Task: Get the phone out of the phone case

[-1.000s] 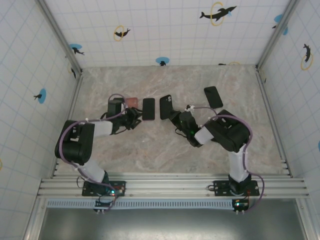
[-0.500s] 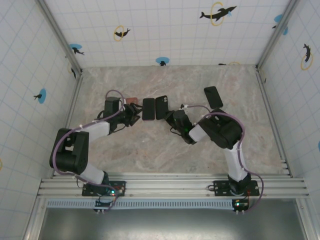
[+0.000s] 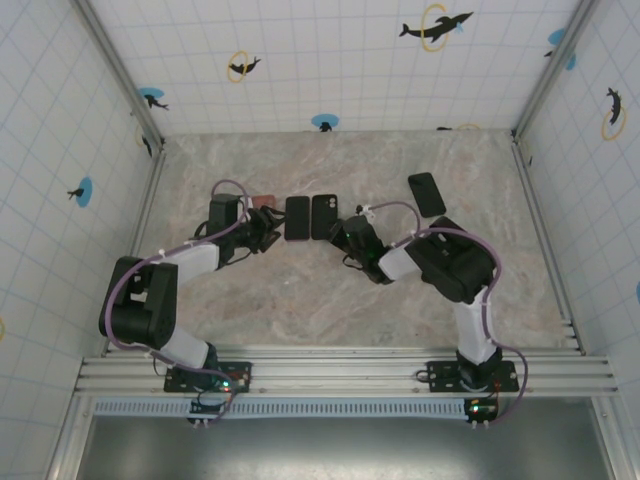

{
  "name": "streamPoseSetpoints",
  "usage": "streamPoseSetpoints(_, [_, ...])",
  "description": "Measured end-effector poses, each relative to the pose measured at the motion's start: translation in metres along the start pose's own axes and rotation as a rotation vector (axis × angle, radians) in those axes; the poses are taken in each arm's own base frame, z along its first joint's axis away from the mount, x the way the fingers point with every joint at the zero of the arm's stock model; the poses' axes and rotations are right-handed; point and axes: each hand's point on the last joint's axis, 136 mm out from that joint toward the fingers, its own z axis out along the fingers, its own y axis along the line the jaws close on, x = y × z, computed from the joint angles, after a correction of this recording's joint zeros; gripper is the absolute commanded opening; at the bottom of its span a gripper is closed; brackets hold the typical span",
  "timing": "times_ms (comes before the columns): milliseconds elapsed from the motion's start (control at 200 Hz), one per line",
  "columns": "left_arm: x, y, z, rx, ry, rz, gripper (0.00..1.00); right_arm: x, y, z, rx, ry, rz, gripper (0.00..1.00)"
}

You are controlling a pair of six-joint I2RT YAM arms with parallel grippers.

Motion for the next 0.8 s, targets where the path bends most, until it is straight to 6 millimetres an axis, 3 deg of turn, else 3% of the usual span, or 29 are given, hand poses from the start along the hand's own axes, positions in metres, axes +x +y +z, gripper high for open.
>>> streamPoseSetpoints(120, [0.001,-0.001,0.0,0.003,0.006,0.002,0.68,-0.007,-0.001,-0.009,0.049,0.004,-0.102,0.7])
streamPoseSetpoints(250, [0.002,-0.001,0.0,0.007,0.014,0.003,0.69,-0.024,0.002,-0.025,0.095,-0.011,-0.21,0.8])
streamPoseSetpoints(350, [0.004,-0.003,0.0,0.013,0.021,0.004,0.69,-0.054,0.004,-0.041,0.127,-0.046,-0.292,0.83])
streamPoseSetpoints(380, [0.004,-0.004,-0.001,0.019,0.021,0.007,0.7,-0.064,0.002,-0.045,0.139,-0.055,-0.314,0.9])
streamPoseSetpoints(455, [0.006,-0.008,-0.002,0.039,0.026,0.016,0.71,-0.092,-0.006,-0.058,0.18,-0.077,-0.364,0.92])
streamPoseSetpoints(505, [0.008,-0.011,-0.001,0.054,0.027,0.023,0.73,-0.109,-0.018,-0.065,0.218,-0.082,-0.395,0.93])
streamPoseSetpoints(530, [0.009,-0.013,-0.001,0.059,0.03,0.025,0.73,-0.116,-0.024,-0.069,0.239,-0.081,-0.409,0.99])
streamPoseSetpoints(611, [0.016,-0.021,0.003,0.079,0.043,0.031,0.76,-0.137,-0.053,-0.079,0.324,-0.064,-0.456,0.99])
streamPoseSetpoints(801, [0.036,-0.046,0.011,0.15,0.076,0.047,0.82,-0.162,-0.123,-0.102,0.513,0.04,-0.546,0.99])
